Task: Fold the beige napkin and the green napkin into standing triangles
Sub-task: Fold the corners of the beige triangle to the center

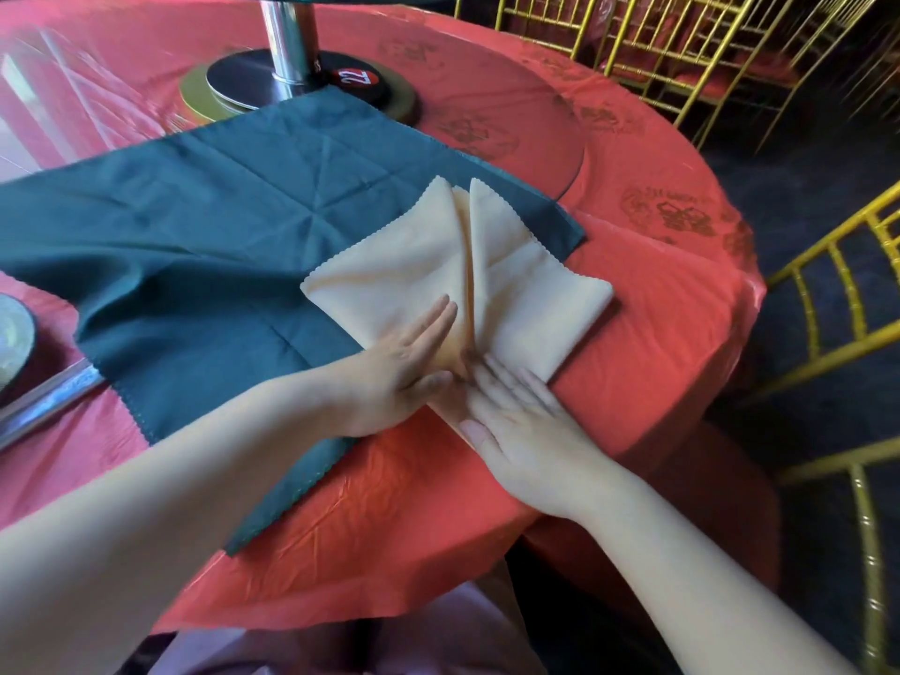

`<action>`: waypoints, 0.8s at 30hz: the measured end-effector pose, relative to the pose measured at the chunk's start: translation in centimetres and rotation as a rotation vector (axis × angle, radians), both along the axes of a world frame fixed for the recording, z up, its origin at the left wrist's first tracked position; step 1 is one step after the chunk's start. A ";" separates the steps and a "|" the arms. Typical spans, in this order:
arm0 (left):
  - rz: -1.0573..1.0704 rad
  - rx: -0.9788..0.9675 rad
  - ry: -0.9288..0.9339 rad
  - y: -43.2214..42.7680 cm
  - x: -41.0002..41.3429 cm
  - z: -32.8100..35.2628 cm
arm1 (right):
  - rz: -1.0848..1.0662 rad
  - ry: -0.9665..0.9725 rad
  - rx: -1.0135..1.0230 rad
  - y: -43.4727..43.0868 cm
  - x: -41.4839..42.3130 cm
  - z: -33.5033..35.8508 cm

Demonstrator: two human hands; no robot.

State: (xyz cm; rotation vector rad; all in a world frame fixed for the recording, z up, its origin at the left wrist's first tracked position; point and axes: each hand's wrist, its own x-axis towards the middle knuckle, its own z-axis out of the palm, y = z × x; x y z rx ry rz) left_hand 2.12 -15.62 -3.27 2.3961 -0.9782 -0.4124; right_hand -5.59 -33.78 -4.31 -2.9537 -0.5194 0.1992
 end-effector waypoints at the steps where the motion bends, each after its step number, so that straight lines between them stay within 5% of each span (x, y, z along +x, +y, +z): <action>1: -0.016 0.109 -0.100 1.1 0.8 -0.4 | 0.005 0.010 0.001 0.0 -0.1 0.1; 4: -0.022 0.315 -0.205 4.6 2.5 -0.9 | 0.008 0.045 0.008 0.1 -0.1 0.3; 12: -0.001 0.382 -0.269 8.6 3.4 -0.7 | 0.025 0.037 0.013 -0.2 -0.1 0.0; 15: 0.029 0.438 -0.338 8.4 2.9 -0.4 | 0.053 0.131 0.241 -1.0 0.1 0.6; 18: 0.007 0.301 -0.468 6.6 1.8 0.2 | -0.006 0.123 0.665 -3.1 0.0 1.8; 21: -0.199 0.035 -0.529 3.9 0.2 1.1 | -0.024 -0.025 0.570 -5.2 0.2 1.9; 24: -0.348 -0.043 -0.332 1.9 -0.2 0.6 | -0.001 0.003 0.487 -5.4 0.8 1.5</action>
